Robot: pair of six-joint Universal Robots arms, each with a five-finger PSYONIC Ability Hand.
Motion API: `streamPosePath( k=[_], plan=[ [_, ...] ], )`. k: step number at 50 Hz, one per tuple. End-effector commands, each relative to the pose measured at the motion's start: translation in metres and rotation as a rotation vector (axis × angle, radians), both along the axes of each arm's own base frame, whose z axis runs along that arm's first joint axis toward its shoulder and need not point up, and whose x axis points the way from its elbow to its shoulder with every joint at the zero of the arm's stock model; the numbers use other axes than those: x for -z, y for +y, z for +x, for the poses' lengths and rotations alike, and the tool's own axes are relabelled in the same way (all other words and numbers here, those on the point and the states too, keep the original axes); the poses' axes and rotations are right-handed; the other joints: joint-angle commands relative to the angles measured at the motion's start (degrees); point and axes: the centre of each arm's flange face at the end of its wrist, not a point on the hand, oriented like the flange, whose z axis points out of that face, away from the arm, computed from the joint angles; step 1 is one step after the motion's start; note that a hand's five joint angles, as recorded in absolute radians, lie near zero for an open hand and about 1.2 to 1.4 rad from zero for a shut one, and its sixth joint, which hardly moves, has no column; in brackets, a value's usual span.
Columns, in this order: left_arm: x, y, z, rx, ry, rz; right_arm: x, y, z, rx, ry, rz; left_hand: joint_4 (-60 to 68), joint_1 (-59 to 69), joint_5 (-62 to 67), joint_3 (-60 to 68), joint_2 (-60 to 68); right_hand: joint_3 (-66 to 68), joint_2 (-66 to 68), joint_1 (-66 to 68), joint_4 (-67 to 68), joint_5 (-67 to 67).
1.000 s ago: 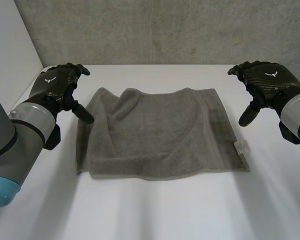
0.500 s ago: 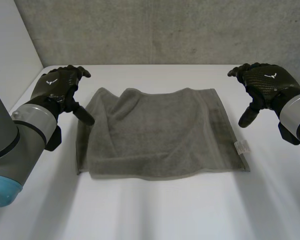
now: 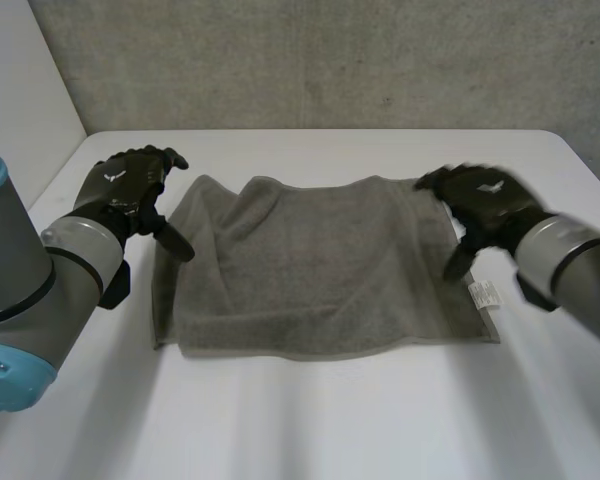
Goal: Fold the towel.
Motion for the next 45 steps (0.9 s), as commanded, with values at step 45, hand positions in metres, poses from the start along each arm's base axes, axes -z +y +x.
streamPosePath(
  k=[45],
  plan=[
    [0.006, -0.004, 0.000, -0.008, -0.023, 0.003, -0.178, 0.044, 0.049, -0.294, -0.372, -0.532, -3.0, -1.5, -0.5, -2.5, -1.3, -0.4, 65.8, 66.6, -0.4, 66.4]
  ],
)
